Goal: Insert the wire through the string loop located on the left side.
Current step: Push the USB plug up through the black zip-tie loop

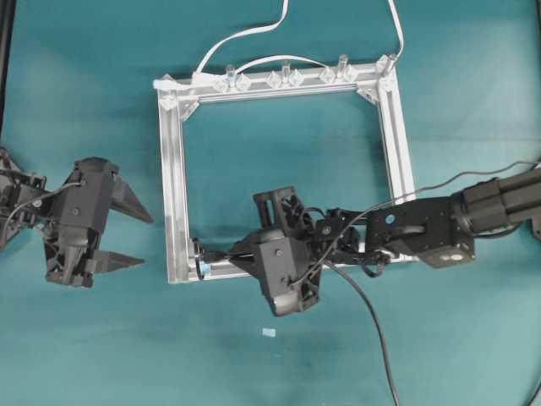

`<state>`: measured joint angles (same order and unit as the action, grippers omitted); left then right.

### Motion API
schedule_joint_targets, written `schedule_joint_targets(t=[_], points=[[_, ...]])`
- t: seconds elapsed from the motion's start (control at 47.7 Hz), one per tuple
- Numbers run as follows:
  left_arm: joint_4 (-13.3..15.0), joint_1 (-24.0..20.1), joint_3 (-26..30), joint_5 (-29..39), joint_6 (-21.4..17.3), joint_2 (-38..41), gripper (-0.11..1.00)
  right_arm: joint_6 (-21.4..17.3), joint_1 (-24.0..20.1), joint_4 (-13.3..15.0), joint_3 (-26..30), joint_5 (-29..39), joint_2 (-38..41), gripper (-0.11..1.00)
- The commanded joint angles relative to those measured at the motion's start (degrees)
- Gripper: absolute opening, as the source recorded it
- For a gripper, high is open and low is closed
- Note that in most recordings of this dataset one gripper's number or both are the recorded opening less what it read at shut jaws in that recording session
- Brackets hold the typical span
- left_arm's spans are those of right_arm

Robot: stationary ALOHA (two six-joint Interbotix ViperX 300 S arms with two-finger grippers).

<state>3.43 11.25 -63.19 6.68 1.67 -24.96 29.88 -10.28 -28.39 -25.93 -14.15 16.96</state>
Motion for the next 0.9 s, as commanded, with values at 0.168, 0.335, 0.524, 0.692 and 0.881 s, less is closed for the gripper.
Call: schedule_joint_targets(t=[0.168, 0.335, 0.524, 0.692, 0.881], points=[[0.0, 0.7, 1.1, -0.3, 0.4, -0.4, 0.77, 0.0, 0.4, 0.1, 2.9, -0.3, 0.0, 0.10], [0.0, 0.8, 1.1, -0.3, 0.4, -0.4, 0.77, 0.0, 0.5, 0.1, 4.0, -0.3, 0.9, 0.10], [0.0, 0.8, 1.2, -0.3, 0.4, -0.4, 0.77, 0.0, 0.4, 0.2, 5.4, -0.3, 1.8, 0.10], [0.0, 0.9, 1.3, -0.3, 0.4, -0.4, 0.77, 0.0, 0.5, 0.2, 6.7, -0.3, 2.6, 0.10], [0.0, 0.9, 1.3, -0.3, 0.4, -0.4, 0.77, 0.0, 0.5, 0.1, 8.3, -0.2, 3.8, 0.10]])
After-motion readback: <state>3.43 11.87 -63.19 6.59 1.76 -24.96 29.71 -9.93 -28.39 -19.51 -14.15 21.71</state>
